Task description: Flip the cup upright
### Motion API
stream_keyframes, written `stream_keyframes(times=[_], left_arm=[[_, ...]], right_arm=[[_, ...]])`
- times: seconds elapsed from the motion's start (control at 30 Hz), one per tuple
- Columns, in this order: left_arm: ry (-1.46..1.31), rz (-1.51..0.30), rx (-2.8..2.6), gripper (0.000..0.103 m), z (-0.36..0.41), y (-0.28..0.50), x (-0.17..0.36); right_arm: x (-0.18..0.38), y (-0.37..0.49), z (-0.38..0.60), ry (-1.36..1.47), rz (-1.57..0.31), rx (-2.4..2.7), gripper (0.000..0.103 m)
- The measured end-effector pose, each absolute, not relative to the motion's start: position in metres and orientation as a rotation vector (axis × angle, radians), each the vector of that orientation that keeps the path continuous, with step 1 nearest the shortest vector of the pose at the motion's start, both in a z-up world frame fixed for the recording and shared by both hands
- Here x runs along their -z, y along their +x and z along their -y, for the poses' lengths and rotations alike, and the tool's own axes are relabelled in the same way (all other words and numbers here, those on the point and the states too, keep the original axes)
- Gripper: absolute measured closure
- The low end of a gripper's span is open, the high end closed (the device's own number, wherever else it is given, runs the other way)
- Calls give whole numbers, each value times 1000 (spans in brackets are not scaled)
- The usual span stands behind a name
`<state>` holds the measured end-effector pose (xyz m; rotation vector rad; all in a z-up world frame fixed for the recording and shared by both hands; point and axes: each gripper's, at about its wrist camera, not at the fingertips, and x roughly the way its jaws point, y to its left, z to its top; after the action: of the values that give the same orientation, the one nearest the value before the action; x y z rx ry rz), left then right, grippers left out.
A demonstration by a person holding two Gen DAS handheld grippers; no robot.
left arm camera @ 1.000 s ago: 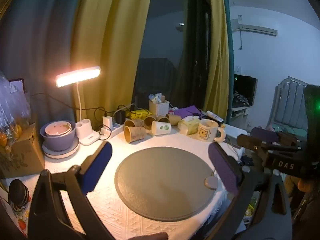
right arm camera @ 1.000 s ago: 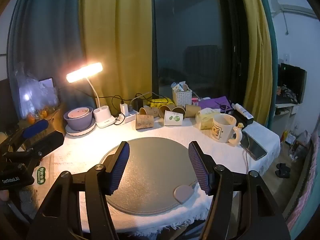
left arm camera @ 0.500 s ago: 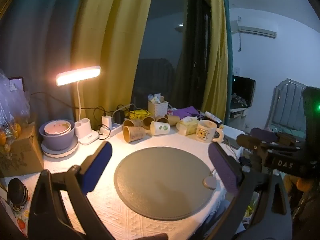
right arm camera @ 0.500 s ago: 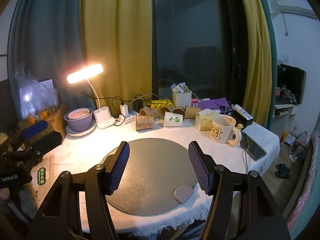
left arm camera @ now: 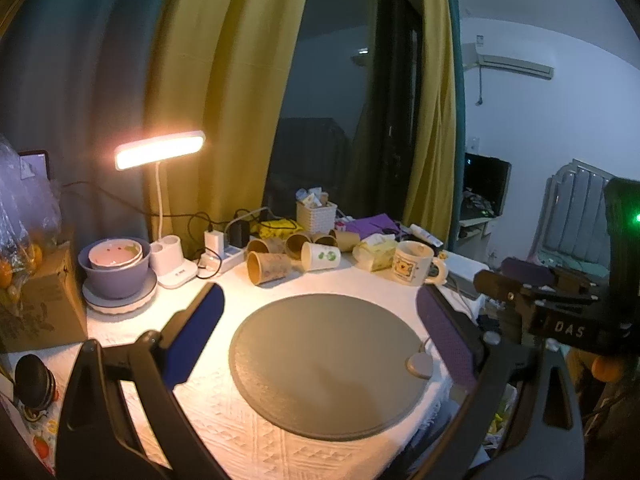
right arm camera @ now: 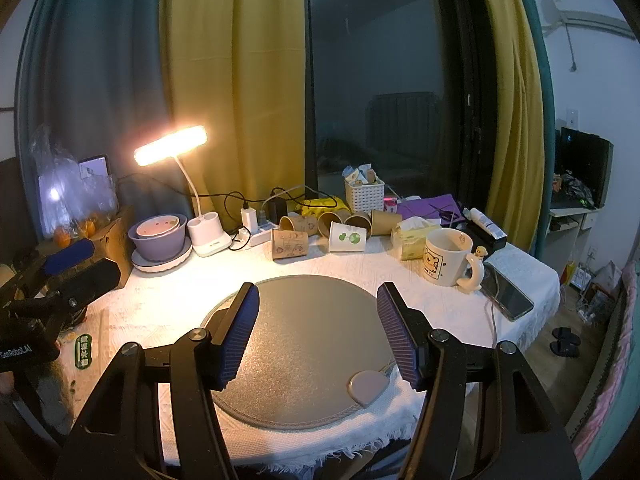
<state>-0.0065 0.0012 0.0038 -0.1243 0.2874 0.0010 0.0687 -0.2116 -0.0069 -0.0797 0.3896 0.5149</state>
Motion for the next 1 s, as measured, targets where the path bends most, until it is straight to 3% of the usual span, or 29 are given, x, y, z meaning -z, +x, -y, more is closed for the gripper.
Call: stream_keyframes(times=[1.0], left_arm=[[-136,-286,-11,5,-9,-7,0]], right_arm=[[9,69,211,-81,-390,-516,37]])
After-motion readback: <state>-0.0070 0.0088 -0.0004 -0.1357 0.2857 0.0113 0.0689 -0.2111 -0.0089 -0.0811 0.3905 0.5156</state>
